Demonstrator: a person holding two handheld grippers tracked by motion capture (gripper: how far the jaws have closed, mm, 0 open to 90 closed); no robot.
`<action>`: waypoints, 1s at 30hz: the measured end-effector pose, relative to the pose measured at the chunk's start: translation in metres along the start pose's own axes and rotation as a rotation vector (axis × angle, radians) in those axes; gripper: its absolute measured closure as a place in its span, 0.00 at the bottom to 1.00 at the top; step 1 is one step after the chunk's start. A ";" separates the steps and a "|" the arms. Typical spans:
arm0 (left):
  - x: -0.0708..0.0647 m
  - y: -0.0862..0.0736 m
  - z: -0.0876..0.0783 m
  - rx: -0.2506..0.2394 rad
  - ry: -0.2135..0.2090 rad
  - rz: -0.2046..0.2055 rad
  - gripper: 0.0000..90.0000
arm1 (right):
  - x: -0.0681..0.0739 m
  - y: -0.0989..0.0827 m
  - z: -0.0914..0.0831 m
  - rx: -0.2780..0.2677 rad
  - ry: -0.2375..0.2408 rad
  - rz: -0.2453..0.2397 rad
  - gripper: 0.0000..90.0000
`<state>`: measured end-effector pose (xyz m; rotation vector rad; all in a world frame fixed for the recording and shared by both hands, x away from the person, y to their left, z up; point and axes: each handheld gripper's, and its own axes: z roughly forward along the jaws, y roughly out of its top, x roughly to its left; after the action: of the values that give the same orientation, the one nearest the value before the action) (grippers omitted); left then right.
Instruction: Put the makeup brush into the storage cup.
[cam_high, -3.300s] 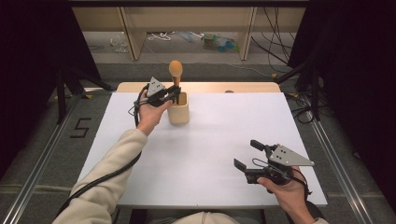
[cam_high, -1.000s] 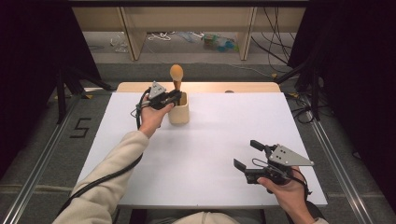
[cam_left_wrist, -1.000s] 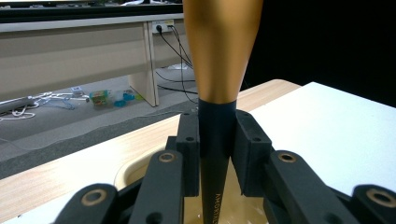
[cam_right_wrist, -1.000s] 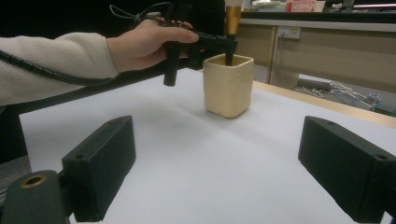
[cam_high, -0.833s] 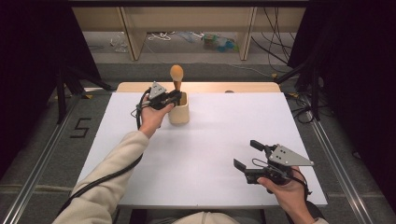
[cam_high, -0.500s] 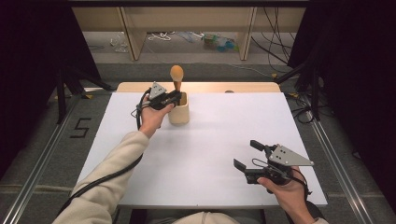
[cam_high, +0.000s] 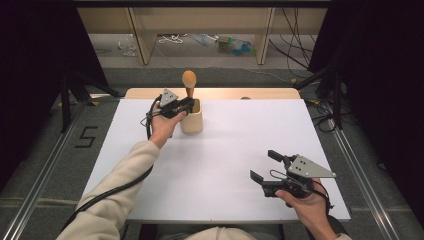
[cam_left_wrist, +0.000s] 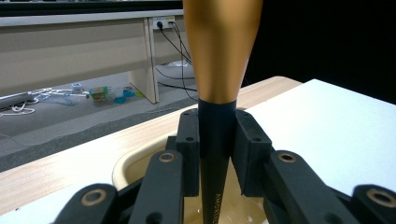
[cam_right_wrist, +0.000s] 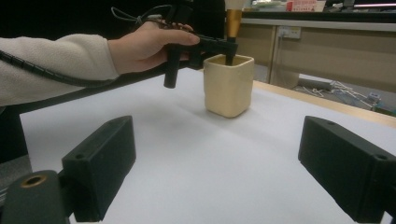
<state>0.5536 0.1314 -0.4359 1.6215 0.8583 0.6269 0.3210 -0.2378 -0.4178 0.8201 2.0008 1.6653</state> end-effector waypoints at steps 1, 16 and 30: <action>0.000 0.000 0.000 0.000 0.001 0.000 0.82 | 0.000 0.000 0.000 0.000 0.000 0.000 0.13; 0.000 0.000 0.000 -0.002 0.000 -0.001 0.82 | 0.000 0.000 0.000 0.005 0.000 -0.003 0.13; 0.000 0.000 0.000 -0.001 0.006 0.001 0.82 | 0.000 0.000 -0.001 0.014 0.000 -0.004 0.13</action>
<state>0.5536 0.1319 -0.4361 1.6201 0.8611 0.6328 0.3207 -0.2382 -0.4176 0.8199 2.0152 1.6511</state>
